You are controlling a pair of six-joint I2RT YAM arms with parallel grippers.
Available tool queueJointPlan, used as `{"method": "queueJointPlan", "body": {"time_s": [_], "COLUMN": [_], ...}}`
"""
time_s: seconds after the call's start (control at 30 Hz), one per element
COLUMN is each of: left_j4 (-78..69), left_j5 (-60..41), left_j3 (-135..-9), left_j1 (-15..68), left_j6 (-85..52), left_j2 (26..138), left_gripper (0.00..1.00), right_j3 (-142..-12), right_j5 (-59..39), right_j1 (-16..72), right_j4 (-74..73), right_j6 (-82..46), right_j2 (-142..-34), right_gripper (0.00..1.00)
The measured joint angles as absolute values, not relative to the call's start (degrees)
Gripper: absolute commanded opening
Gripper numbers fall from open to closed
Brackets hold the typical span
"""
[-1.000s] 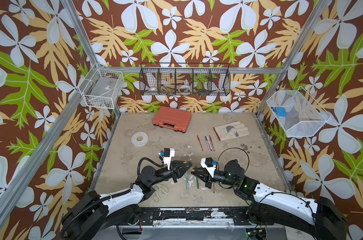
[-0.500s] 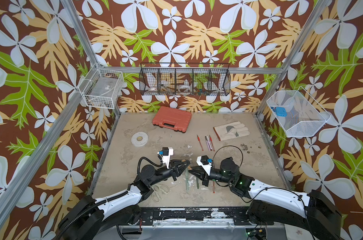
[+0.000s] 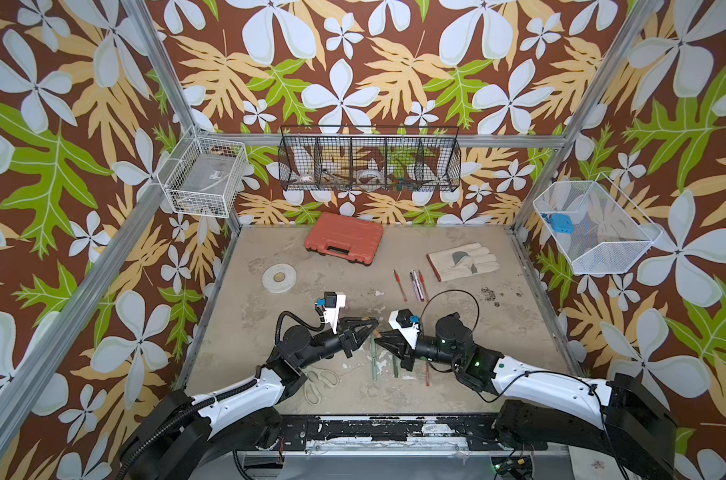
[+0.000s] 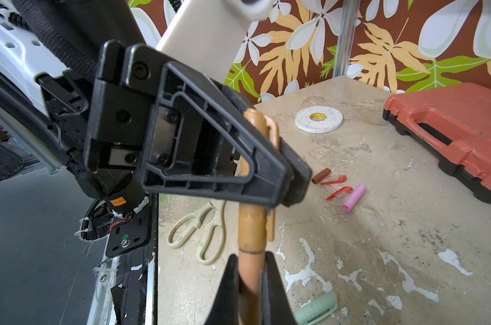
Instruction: Open the pen caps
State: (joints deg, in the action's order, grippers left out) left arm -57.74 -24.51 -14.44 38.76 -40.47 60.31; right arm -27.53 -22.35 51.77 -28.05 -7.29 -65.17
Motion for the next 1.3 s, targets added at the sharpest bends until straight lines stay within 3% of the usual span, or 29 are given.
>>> {"method": "queueJointPlan", "body": {"time_s": [1.3], "left_j4": [-58.8], "left_j5": [-25.9], "left_j3": [-11.6], "left_j1": [34.2], "left_j6": [-44.9], "left_j2": [58.9], "left_gripper": [0.00], "right_j3": [-31.6], "right_j5": [-23.6], "right_j1": [51.8], "right_j4": [-27.9], "right_j6": [-7.3], "right_j2": [-72.4], "right_gripper": [0.00]}}
